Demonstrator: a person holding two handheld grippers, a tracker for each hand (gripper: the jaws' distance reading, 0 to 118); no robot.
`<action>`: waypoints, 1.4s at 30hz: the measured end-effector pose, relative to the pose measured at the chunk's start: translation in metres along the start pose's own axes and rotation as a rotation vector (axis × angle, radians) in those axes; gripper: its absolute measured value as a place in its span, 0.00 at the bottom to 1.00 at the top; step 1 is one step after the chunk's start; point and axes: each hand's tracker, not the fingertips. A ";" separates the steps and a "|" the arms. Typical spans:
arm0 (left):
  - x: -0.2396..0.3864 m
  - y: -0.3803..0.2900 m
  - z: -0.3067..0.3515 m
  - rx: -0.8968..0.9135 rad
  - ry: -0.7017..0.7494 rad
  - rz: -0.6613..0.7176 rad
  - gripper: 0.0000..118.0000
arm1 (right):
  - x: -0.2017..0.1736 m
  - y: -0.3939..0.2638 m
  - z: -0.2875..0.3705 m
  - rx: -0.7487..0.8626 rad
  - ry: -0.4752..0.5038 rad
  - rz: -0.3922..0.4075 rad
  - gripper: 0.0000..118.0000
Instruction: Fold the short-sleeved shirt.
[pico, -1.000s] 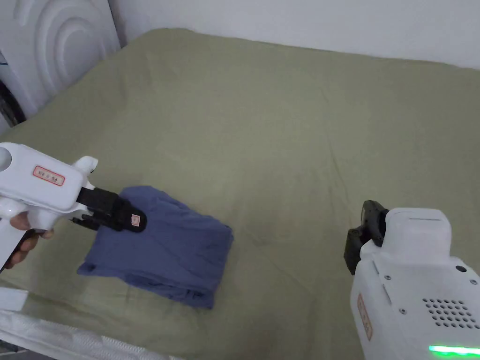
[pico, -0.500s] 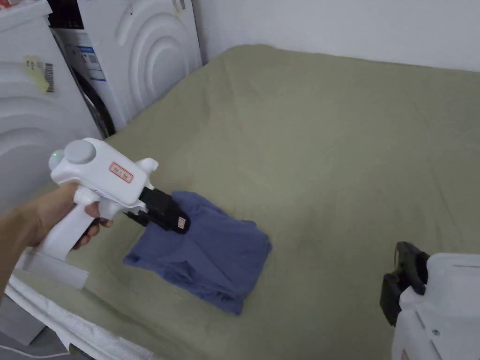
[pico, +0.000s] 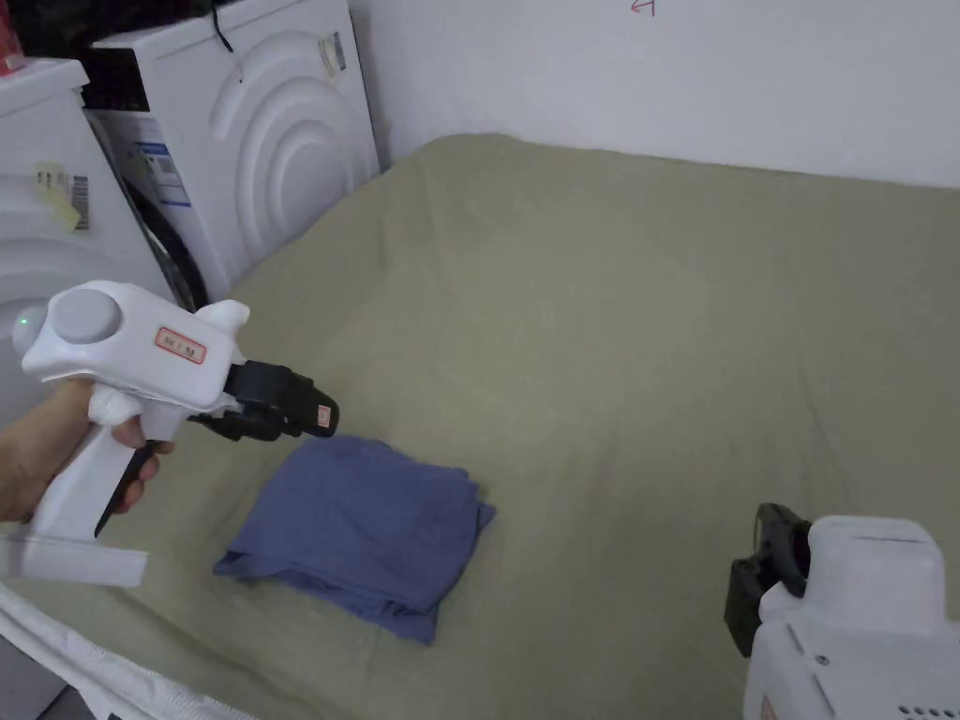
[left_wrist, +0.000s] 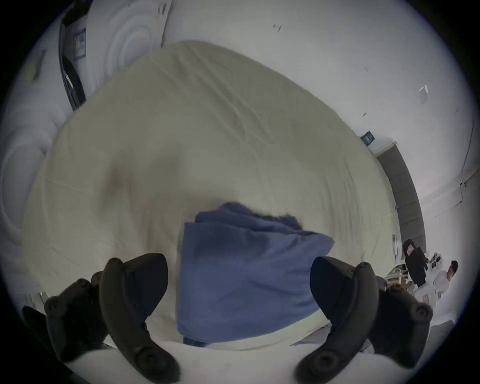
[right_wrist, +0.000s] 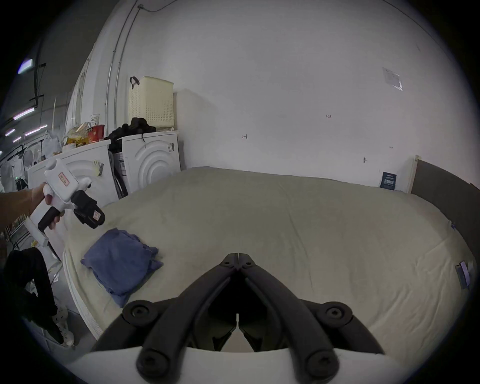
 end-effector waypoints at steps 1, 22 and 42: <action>0.011 -0.002 0.003 0.011 -0.004 -0.008 0.01 | 0.005 0.002 0.005 0.006 0.001 -0.005 0.00; 0.474 -0.159 -0.048 0.686 0.005 -0.337 0.01 | 0.209 0.063 0.144 0.136 -0.276 -0.032 0.00; 0.511 -0.182 -0.021 0.883 0.169 -0.428 0.01 | 0.239 0.081 0.150 0.210 -0.321 0.023 0.00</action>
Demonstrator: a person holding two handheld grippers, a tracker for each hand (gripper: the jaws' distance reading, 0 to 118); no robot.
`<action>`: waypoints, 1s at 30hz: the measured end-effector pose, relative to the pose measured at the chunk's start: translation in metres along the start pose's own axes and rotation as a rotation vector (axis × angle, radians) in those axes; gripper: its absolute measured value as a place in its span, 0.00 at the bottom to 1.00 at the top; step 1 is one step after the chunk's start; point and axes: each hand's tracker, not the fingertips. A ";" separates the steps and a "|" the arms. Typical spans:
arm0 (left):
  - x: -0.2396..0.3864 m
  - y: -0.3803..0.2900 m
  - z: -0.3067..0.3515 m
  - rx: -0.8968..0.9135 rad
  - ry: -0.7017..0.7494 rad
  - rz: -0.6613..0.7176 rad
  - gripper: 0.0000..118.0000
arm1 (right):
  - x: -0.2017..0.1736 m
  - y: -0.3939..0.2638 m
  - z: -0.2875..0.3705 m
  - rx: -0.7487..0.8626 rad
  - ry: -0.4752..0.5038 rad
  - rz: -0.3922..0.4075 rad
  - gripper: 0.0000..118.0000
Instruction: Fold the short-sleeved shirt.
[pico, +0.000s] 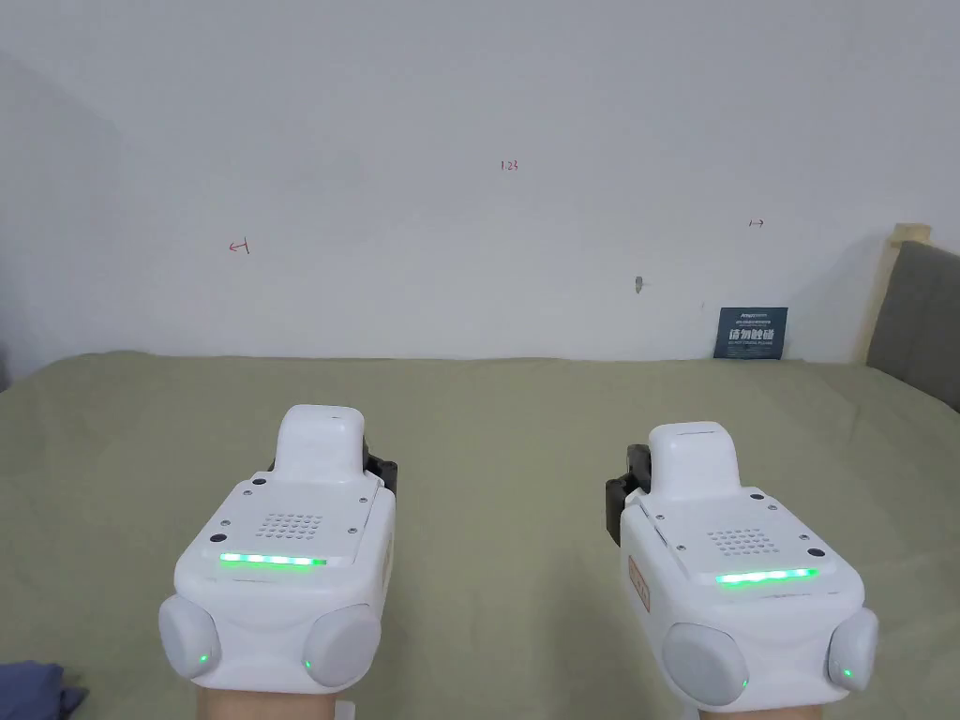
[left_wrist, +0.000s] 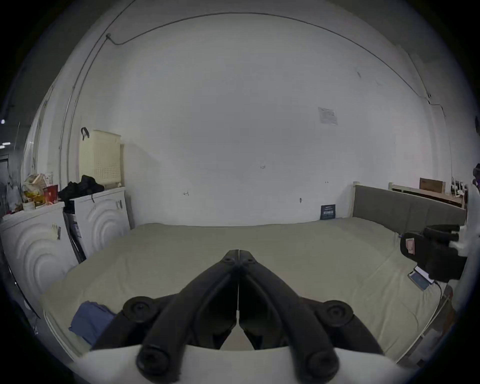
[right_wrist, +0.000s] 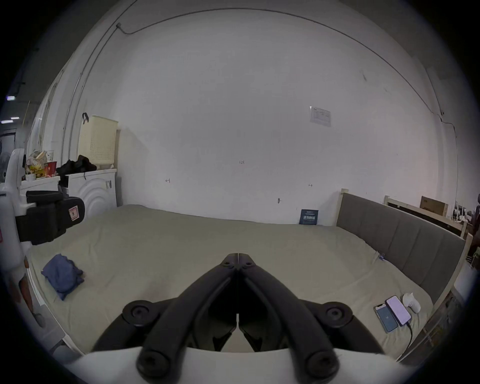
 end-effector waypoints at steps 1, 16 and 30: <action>0.000 0.000 0.001 0.001 -0.003 -0.002 0.01 | 0.000 0.001 0.000 0.003 -0.001 -0.004 0.00; -0.016 0.014 -0.001 -0.006 0.013 0.027 1.00 | 0.008 0.015 0.001 0.036 -0.056 -0.007 1.00; -0.008 0.028 -0.007 -0.103 -0.047 0.013 1.00 | 0.007 0.016 -0.002 0.023 -0.033 -0.018 1.00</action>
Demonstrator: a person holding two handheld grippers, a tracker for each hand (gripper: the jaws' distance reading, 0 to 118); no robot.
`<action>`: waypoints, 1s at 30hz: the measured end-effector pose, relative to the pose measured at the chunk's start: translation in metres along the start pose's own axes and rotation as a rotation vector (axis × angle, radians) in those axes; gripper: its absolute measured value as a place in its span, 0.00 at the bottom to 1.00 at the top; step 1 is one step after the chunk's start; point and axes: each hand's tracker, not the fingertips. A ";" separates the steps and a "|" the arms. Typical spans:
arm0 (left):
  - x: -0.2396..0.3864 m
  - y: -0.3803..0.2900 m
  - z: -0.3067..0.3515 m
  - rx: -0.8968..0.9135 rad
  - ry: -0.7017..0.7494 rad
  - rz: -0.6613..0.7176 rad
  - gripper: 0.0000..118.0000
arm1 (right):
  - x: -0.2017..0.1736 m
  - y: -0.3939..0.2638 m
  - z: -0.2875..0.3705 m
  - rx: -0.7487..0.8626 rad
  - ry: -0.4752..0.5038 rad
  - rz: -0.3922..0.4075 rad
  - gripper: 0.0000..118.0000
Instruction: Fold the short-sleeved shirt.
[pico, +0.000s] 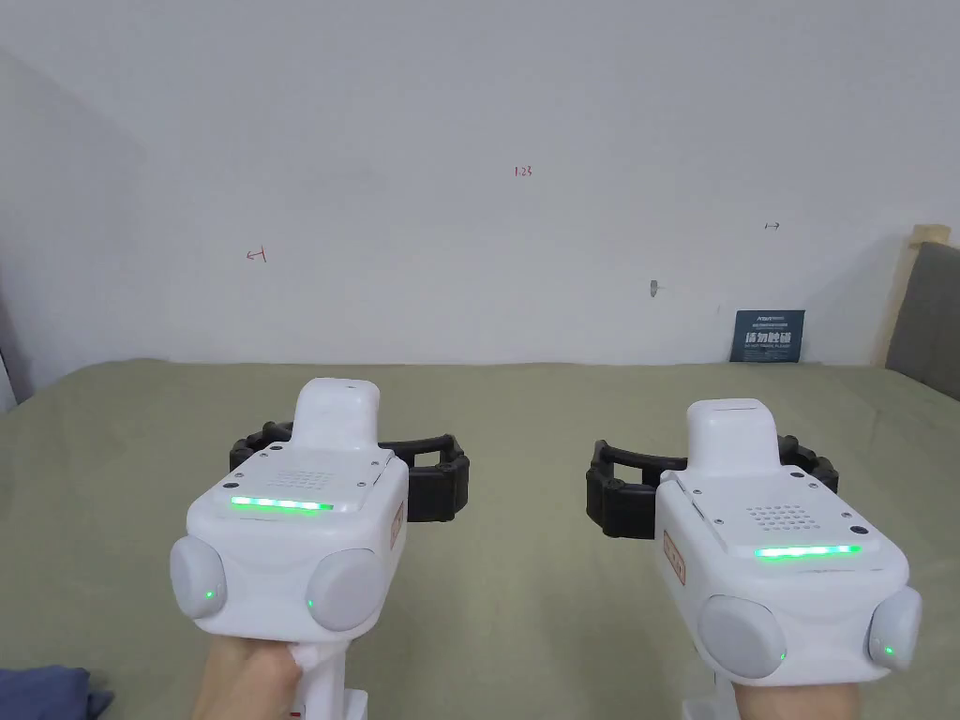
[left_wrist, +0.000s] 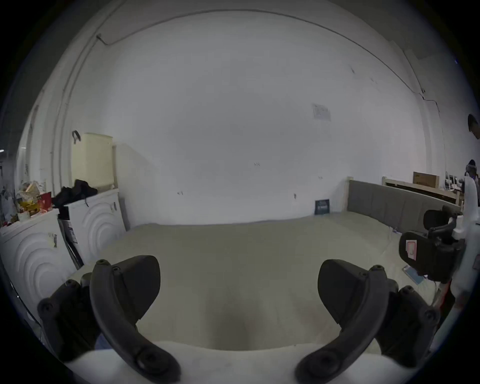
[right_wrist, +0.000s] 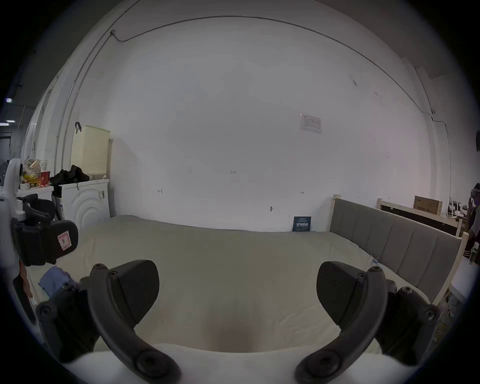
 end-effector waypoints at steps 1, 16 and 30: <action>0.001 -0.001 0.002 0.009 0.016 -0.001 1.00 | 0.000 0.000 0.000 0.002 0.006 0.002 1.00; 0.004 0.002 0.009 -0.033 0.067 -0.058 1.00 | -0.002 0.008 0.005 0.014 0.008 0.009 1.00; -0.004 0.007 0.016 -0.017 0.010 0.014 1.00 | -0.001 0.009 0.006 0.014 0.018 0.001 1.00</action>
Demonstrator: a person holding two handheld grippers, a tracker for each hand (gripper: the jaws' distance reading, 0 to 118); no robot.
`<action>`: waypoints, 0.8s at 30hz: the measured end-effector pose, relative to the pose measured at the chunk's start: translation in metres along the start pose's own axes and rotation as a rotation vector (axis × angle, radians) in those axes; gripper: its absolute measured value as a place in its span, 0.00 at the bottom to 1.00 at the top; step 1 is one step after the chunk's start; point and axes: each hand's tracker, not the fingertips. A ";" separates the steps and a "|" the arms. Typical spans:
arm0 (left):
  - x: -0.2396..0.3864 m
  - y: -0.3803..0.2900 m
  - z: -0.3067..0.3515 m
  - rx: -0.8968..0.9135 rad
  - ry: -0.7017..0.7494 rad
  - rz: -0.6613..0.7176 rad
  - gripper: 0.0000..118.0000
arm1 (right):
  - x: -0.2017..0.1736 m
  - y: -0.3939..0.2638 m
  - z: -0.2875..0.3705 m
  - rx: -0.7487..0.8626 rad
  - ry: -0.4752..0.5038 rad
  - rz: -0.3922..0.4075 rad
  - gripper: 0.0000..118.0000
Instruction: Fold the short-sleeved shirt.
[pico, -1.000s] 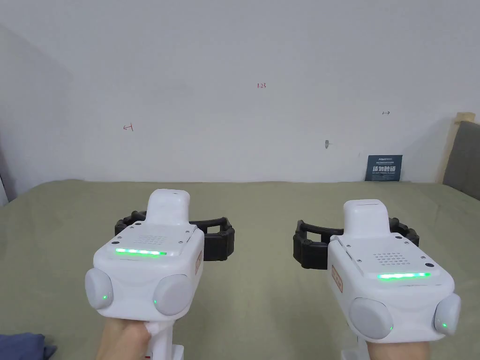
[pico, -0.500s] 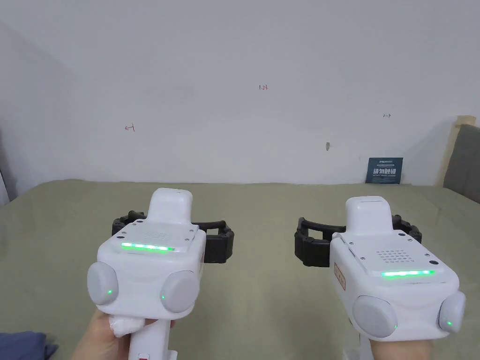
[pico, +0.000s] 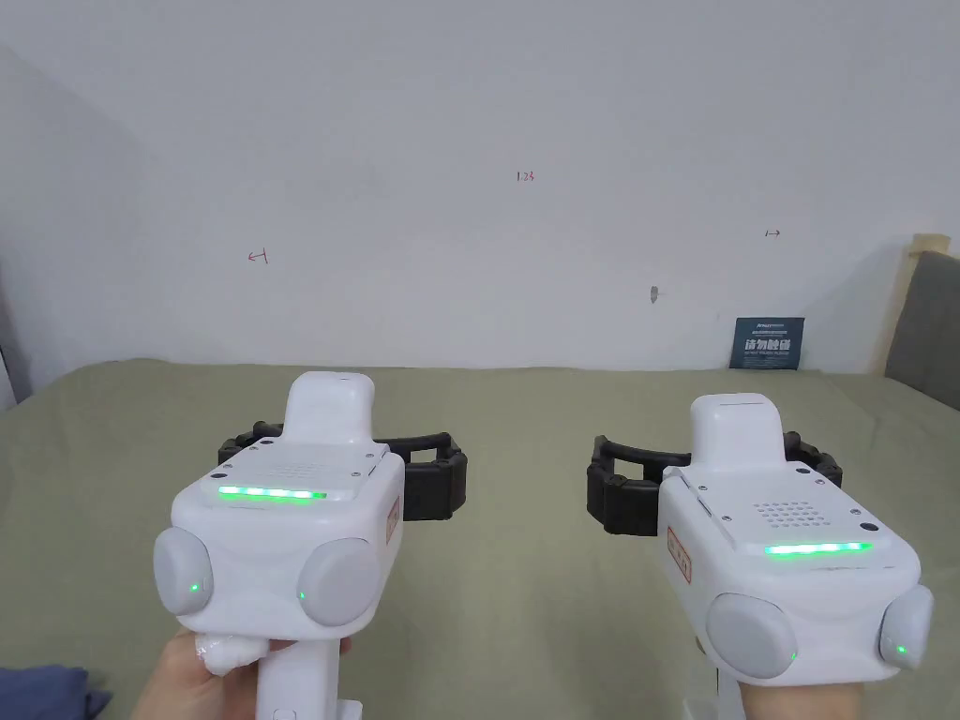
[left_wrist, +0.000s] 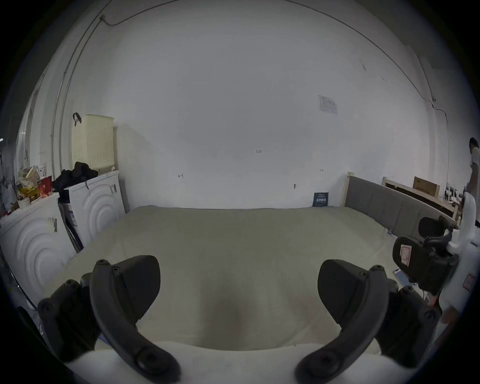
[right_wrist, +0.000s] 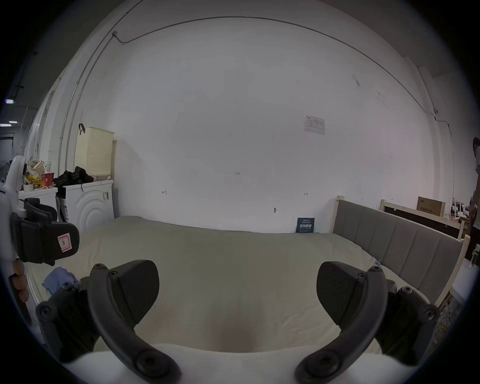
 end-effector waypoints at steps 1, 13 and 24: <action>0.001 -0.001 0.000 0.005 0.006 -0.008 1.00 | 0.000 0.000 0.000 0.000 0.000 0.000 1.00; 0.004 -0.004 0.002 0.041 0.046 -0.050 1.00 | -0.005 0.000 0.001 -0.004 0.008 0.000 1.00; 0.004 -0.005 0.001 0.030 0.031 -0.043 1.00 | -0.007 -0.001 0.002 -0.007 0.010 0.004 1.00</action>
